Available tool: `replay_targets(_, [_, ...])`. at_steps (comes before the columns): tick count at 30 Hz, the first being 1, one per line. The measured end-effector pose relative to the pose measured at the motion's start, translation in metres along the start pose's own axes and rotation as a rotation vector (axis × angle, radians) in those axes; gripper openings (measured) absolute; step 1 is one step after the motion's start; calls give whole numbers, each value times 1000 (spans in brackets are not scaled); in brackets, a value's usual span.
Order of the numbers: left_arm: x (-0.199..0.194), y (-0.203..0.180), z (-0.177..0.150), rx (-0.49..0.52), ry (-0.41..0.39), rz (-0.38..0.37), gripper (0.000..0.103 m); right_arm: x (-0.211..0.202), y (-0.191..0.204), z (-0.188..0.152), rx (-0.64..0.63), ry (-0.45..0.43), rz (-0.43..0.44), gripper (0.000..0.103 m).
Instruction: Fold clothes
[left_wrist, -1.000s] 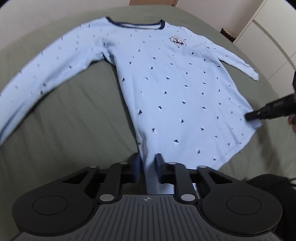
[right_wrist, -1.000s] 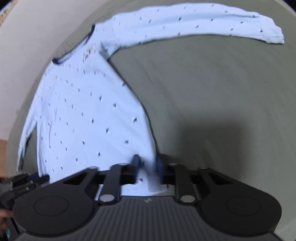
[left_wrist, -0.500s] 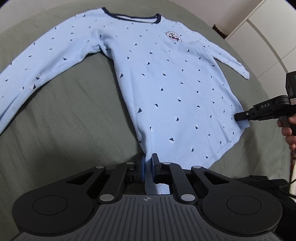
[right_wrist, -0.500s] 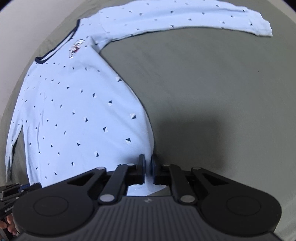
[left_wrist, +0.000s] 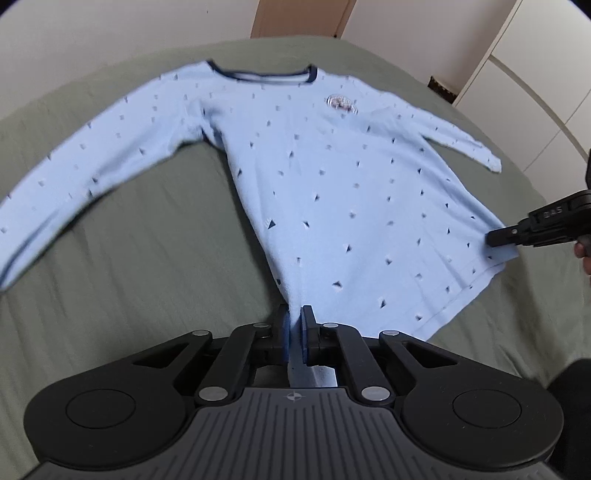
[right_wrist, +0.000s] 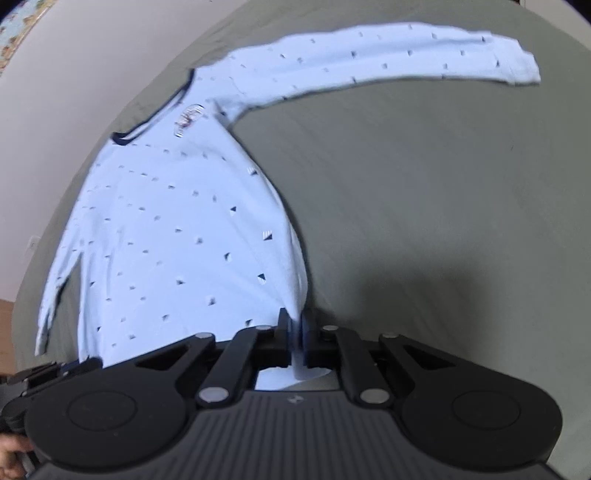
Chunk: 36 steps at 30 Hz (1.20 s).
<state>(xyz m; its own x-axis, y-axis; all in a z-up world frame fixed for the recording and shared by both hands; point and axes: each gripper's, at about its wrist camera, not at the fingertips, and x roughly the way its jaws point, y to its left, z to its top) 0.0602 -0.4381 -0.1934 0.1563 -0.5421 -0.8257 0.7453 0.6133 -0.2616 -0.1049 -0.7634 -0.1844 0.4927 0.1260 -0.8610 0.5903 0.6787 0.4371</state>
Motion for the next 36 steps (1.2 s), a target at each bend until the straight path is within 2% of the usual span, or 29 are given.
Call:
replay_targets(2, [-8,0,2,-3,-1,1,5,-17,1,2,-20,-9,40,5])
replay_targets(4, [-20,-4,4,27,-2,30,5,-21,0,2,-45,-8,43,5])
replay_targets(8, [-22,-6,0,41,57,59,5,0,-17,-7,-52,51,39,6])
replay_targets(11, [-14,-11,-6,45,87,85,6,19,-30,-18,-46,80,2,7])
replay_targets(15, [1,-17,-18,45,122,110,9,23,-44,-18,12,63,50,9])
replay_targets(17, [5,-16,-25,34,136,117,16,19,-44,-16,3,68,49,13])
replay_targets(18, [2,-15,-28,24,129,113,18,15,-44,-15,-8,67,45,18])
replay_targets(20, [-4,-11,-37,3,113,102,28,3,-44,-13,-13,49,57,28])
replay_targets(22, [-14,-4,-42,-40,98,85,32,-3,-48,-13,-8,36,73,45])
replay_targets(24, [-19,2,-48,-65,80,83,35,-4,-52,-15,5,34,80,47])
replay_targets(30, [-20,6,-53,-111,45,80,35,7,-77,-30,112,20,160,44])
replay_targets(34, [-16,-1,-50,-100,38,100,32,13,-79,-32,139,35,193,9])
replay_targets(35, [-16,-3,-49,-94,36,104,19,13,-74,-32,105,29,163,6])
replay_targets(36, [-17,-4,-49,-95,39,101,12,10,-72,-31,90,22,155,6])
